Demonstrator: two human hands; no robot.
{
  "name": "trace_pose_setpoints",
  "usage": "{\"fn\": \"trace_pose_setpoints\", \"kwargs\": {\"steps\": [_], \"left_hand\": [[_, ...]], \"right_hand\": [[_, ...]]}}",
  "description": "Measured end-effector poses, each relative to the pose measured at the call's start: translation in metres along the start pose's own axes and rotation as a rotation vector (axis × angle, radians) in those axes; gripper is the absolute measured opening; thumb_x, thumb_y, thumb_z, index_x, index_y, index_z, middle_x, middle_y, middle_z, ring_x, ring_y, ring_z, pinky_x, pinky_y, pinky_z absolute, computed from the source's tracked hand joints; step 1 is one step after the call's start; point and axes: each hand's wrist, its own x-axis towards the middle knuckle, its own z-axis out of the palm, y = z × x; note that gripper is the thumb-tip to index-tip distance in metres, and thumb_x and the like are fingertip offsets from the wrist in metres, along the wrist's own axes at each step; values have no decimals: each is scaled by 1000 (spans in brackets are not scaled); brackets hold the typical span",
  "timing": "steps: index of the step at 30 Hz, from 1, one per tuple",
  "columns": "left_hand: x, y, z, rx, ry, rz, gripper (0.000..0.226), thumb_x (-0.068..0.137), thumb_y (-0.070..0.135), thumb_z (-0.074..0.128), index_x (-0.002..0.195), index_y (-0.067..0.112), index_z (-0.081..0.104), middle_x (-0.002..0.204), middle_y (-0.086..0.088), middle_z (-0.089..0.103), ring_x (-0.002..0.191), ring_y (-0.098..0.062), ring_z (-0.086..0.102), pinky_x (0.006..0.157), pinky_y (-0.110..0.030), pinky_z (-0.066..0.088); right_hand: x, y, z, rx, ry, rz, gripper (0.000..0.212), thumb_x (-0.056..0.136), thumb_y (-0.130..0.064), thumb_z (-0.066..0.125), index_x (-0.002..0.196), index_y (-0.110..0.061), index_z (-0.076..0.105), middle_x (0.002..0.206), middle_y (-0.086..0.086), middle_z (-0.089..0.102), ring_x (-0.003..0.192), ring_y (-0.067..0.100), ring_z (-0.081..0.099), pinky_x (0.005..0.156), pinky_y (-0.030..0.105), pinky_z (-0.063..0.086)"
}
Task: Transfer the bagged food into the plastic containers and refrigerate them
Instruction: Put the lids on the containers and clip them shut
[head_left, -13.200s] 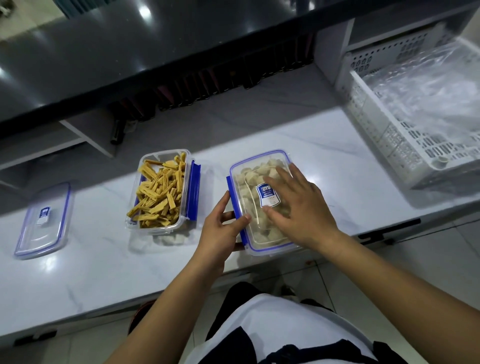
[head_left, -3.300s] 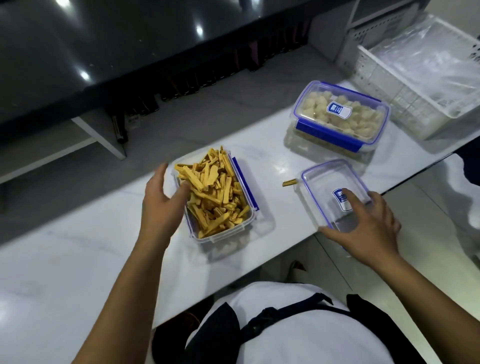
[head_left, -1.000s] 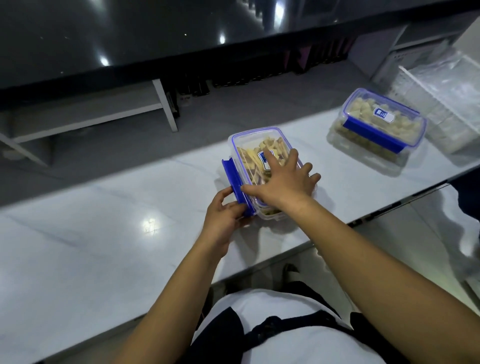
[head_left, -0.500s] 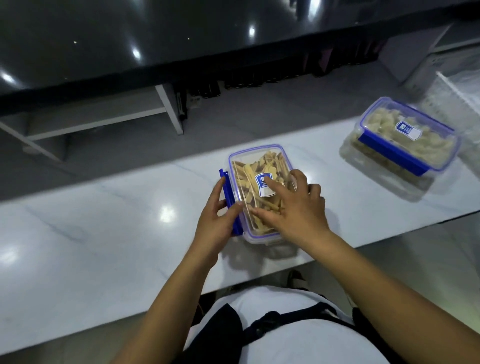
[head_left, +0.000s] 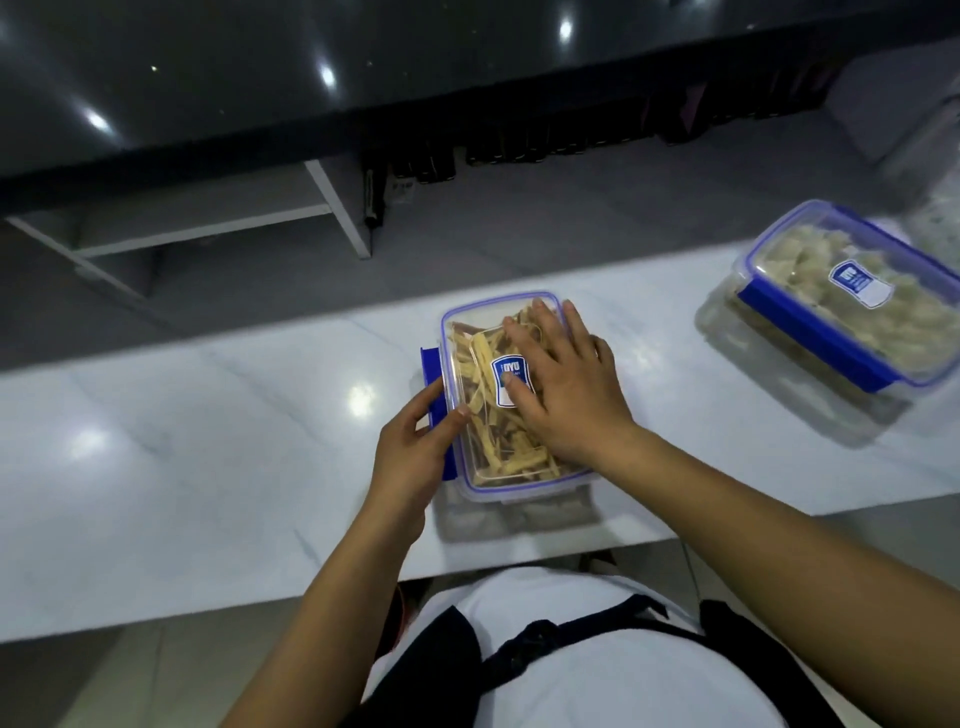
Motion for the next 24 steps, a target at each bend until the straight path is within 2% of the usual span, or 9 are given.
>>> {"fn": "trace_pose_setpoints", "kwargs": {"steps": [4,7,10,12,14,16,21,24], "left_hand": [[2,-1,3,-26,28,-83,40,93,27,69,132,31,63,126,4,69,109,-21,69,86,-46,61],[3,0,4,-39,30,-98,41,91,28,70,131,32,64,126,5,69,111,-20,69,88,-49,60],[6,0,4,-33,48,-111,45,89,32,72,133,32,63,127,5,68,113,-21,68,89,-51,60],[6,1,4,-25,36,-122,45,89,32,72,133,33,62,128,5,68,115,-22,67,91,-53,58],[6,2,4,-26,35,-119,43,90,30,70,133,33,62,128,5,68,115,-21,66,93,-54,57],[5,3,4,-19,41,-117,43,90,30,70,133,33,62,127,5,68,115,-21,67,93,-53,57],[7,6,3,-39,15,-124,37,93,21,67,129,30,64,120,4,72,110,-20,69,92,-51,58],[9,9,3,-49,21,-118,35,93,19,68,127,26,66,119,1,72,108,-21,69,90,-51,59]], "right_hand": [[2,7,7,121,17,-17,60,100,-49,40,156,-33,23,167,-4,5,153,21,-10,121,44,13],[5,10,8,304,51,-3,54,104,-36,40,156,-29,26,167,-6,7,153,15,-7,123,37,15],[4,11,9,575,121,143,52,107,-29,37,157,-27,23,167,-5,11,150,9,15,116,23,25],[1,12,8,744,160,253,53,107,-29,38,157,-25,22,162,-4,28,142,6,31,110,18,33],[0,14,7,792,201,294,50,106,-30,39,154,-23,30,152,-3,46,134,11,46,105,24,42],[-2,14,7,794,227,295,45,106,-30,41,150,-22,38,143,-3,55,126,13,54,100,25,48],[-1,14,9,774,250,326,43,105,-31,44,147,-23,43,139,0,57,124,16,55,101,38,52],[1,15,8,811,265,372,37,102,-35,47,139,-31,52,130,-5,62,119,18,59,97,46,54]]}}
